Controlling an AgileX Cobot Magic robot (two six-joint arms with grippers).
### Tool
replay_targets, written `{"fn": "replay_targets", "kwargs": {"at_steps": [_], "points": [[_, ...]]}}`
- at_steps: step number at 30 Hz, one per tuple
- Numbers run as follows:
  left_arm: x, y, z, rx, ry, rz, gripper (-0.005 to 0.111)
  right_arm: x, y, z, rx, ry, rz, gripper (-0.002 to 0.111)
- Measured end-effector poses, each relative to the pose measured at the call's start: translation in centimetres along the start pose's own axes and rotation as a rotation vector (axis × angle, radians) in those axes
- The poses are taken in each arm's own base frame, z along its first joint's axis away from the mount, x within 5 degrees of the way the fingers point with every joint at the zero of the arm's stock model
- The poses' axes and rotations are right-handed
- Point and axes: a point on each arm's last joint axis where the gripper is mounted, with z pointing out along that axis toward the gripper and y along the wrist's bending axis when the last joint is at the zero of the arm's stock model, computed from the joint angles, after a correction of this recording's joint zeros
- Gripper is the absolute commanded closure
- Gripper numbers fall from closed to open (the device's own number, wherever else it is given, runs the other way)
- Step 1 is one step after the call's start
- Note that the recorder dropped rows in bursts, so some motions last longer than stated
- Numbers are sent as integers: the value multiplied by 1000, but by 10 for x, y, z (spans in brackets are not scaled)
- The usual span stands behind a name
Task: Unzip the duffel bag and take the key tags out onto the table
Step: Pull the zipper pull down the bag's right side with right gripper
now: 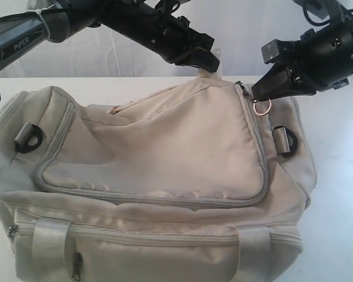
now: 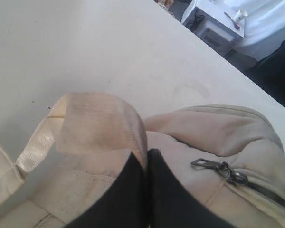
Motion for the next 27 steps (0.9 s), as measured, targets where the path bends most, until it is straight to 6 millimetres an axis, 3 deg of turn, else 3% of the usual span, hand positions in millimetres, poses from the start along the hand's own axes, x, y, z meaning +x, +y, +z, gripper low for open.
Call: {"fn": "replay_targets", "kwargs": {"at_steps": [16,27], "points": [[0,0,0,-1,-2,-15,107,45,18,-19,-7,22,-1,108],[0,0,0,-2,-3,-19,107,91,24,-22,-6,61,40,108]]}}
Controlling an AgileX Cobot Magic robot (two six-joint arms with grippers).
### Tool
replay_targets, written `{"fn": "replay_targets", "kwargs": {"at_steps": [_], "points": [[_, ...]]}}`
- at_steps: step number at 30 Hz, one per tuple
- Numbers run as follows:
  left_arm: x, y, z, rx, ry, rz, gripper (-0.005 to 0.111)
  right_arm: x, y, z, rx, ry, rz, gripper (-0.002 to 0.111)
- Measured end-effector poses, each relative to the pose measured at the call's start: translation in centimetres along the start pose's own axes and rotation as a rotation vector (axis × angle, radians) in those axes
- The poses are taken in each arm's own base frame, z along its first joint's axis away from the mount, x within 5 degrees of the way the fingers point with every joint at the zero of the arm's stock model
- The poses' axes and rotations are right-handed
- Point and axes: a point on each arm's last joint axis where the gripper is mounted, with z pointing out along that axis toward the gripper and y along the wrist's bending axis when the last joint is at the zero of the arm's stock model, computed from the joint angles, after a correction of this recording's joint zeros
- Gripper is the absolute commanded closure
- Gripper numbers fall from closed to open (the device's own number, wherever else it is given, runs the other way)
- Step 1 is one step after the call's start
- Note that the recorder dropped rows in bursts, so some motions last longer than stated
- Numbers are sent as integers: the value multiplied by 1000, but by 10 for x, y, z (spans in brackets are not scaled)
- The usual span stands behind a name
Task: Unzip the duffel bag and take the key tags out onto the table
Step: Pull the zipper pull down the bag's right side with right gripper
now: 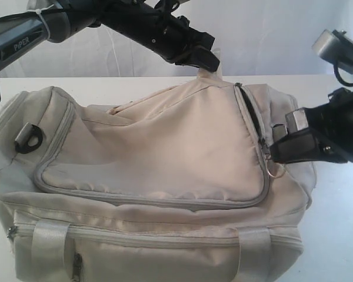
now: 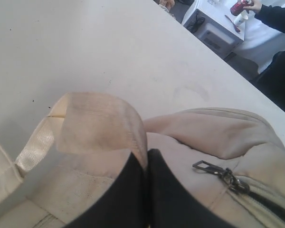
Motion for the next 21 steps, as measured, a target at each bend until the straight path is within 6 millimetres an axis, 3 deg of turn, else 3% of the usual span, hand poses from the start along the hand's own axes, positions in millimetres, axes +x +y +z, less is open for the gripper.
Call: {"fn": "replay_targets", "kwargs": {"at_steps": [10,21], "points": [[-1,0,0,-4,-7,-3,107,55,7,-1,-9,17,46,108],[-1,0,1,-7,-12,-9,107,79,11,6,-95,32,124,108]]}}
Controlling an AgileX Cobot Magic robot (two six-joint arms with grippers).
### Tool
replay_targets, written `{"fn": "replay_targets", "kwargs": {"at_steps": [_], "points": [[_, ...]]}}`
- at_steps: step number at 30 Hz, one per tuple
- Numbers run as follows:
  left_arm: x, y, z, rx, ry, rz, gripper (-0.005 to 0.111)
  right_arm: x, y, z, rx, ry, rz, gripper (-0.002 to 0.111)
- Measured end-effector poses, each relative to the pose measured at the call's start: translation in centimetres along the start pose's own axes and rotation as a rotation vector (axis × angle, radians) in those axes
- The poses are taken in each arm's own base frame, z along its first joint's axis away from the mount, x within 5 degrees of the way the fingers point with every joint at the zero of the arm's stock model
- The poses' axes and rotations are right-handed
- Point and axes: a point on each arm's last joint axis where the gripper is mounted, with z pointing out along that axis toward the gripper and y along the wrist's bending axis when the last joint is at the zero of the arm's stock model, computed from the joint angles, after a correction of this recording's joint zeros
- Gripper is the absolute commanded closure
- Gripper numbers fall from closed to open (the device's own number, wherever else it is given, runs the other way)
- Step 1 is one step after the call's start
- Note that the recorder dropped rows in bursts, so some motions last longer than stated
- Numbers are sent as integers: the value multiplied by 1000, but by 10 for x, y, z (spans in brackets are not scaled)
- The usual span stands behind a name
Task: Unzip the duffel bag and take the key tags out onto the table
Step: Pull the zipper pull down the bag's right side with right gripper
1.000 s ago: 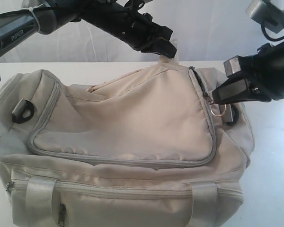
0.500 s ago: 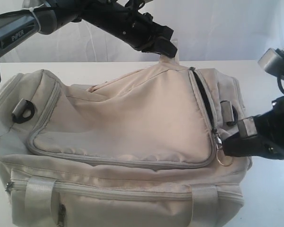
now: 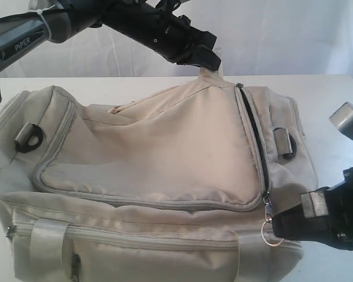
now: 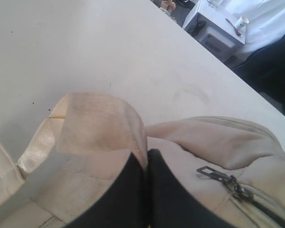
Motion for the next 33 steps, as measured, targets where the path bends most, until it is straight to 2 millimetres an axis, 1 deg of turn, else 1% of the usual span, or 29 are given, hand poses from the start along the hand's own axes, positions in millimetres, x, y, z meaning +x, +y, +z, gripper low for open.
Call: {"fn": "replay_targets", "kwargs": {"at_steps": [9,15,26,33], "points": [[0,0,0,-1,-1,-2,107,12,-3,10,-68,15,35,108],[0,-1,1,1,0,-1,107,15,-1,14,-138,-7,40,108],[0,-1,1,0,-1,-12,107,20,-3,18,-153,-8,44,108],[0,-1,1,-6,4,-12,107,23,2,25,-155,-6,14,108]]}}
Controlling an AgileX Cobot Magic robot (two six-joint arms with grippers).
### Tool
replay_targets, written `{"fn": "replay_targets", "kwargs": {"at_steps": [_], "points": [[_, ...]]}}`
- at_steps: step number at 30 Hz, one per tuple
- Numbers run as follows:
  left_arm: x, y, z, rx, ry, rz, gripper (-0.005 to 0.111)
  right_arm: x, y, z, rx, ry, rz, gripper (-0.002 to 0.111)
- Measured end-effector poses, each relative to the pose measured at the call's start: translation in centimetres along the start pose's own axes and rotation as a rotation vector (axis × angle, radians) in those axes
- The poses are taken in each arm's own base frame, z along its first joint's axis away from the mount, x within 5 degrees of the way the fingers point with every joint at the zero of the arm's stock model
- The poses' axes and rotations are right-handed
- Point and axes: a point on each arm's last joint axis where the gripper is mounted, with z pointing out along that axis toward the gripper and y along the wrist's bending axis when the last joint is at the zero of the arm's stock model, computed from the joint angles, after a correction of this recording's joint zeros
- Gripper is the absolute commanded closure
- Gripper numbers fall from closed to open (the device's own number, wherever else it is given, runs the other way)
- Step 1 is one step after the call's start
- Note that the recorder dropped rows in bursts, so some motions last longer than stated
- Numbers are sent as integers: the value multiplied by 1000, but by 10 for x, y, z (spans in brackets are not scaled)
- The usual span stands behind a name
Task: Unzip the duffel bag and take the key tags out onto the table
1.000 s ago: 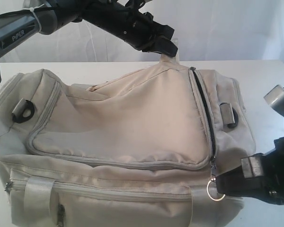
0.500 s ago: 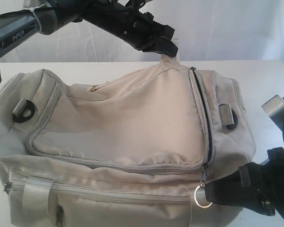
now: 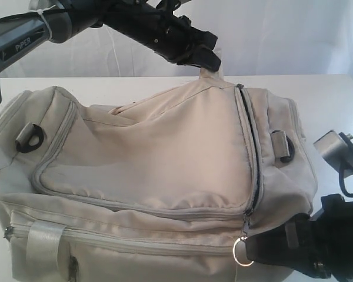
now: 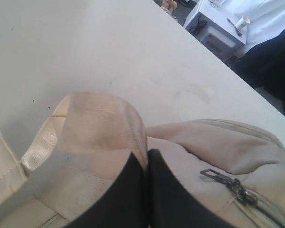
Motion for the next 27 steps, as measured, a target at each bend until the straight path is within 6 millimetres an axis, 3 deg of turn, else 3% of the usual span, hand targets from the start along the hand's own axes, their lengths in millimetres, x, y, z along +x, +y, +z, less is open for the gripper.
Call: {"fn": "replay_targets", "kwargs": {"at_steps": [5,8,11,17,20,27], "points": [[1,0,1,-11,6,7,107,0,-1,3,23,1,-22,108],[1,1,1,-15,8,9,105,0,-1,3,26,4,-30,102],[0,2,1,-25,1,11,93,4,-1,3,20,36,-45,89],[-5,-2,-4,-33,-22,21,57,10,-1,4,24,96,-78,60],[-8,-4,-8,-38,-31,31,50,4,5,0,18,107,-116,59],[-15,-18,-32,-97,10,114,50,-30,22,-25,183,73,-239,59]]}}
